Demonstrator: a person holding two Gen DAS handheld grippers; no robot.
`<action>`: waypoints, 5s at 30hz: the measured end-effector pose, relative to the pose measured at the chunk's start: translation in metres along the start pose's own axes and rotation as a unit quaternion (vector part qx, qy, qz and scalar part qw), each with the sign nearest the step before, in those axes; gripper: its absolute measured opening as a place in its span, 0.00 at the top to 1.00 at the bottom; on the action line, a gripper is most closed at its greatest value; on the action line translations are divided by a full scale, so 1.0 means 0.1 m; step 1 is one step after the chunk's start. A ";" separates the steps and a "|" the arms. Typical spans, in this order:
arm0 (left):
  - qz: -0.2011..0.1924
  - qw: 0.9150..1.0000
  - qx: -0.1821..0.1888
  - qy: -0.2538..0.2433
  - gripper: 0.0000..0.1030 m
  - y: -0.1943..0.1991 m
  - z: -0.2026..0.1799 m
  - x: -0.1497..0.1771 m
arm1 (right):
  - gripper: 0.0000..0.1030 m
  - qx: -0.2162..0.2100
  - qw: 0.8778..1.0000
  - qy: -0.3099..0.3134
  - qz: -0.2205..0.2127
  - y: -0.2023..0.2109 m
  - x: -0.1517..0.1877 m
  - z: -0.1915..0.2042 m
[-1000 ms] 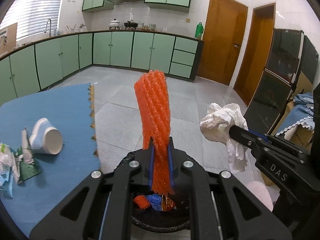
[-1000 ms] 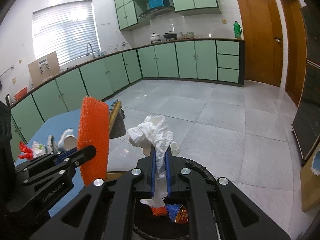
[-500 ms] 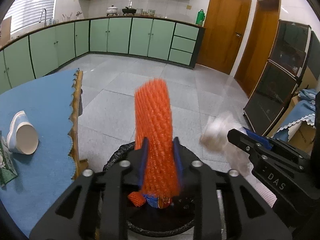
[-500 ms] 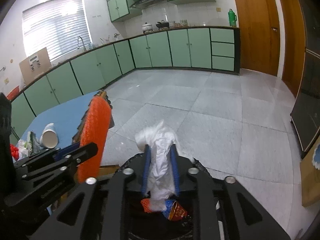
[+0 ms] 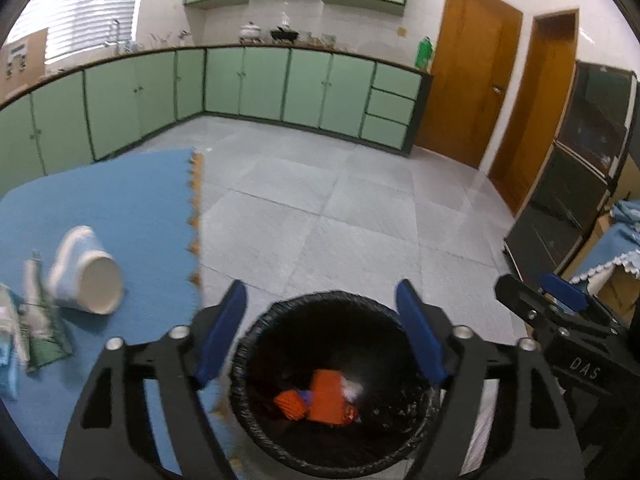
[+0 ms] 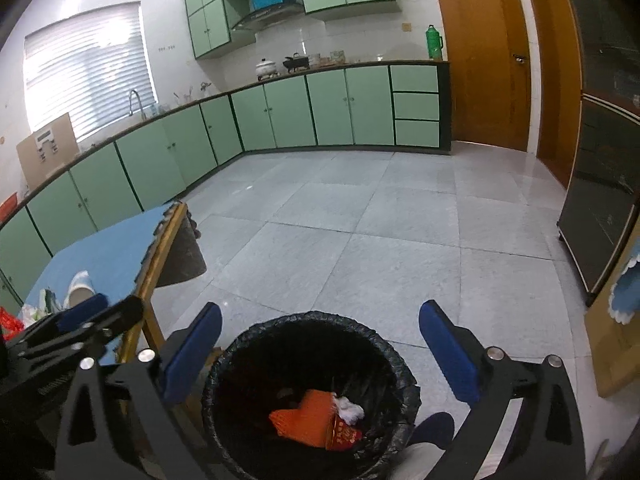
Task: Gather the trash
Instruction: 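Open both grippers to drop the sleeve and tissue into the bin, then move both grippers back over the trash on the blue mat, then grasp the red plastic bag with the left gripper while the right grasps the green printed packet, then carry the red bag and green packet with both grippers over the bin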
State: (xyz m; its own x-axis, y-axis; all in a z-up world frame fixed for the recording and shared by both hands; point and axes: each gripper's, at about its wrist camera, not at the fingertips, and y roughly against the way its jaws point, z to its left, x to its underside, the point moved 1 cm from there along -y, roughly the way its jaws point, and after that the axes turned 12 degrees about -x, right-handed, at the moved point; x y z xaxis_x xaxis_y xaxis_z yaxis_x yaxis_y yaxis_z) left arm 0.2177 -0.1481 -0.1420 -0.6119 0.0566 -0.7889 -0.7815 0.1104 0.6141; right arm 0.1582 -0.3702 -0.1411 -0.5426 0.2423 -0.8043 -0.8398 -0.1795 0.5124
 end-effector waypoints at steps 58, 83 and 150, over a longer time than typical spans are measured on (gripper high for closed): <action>-0.016 0.955 -0.270 0.122 0.18 1.10 3.09 0.34 | 0.55 -0.203 0.959 0.165 0.113 -1.09 0.54 3.03; 0.038 0.960 -0.228 0.161 0.73 0.68 3.25 0.45 | 0.72 -0.228 0.952 0.177 0.100 -0.97 0.53 3.02; -0.086 0.995 -0.021 0.042 0.82 1.11 0.88 -0.12 | 0.73 -0.103 0.989 0.106 -0.030 0.44 -0.08 1.29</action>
State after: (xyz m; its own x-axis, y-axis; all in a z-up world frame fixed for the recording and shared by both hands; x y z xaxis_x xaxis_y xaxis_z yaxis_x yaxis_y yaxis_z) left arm 0.1486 -0.0494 -0.0663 -0.4760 -0.0427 -0.8784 -0.8785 0.0692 0.4727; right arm 0.1226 -0.2568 -0.0730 -0.4579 0.0576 -0.8871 -0.8363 -0.3663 0.4079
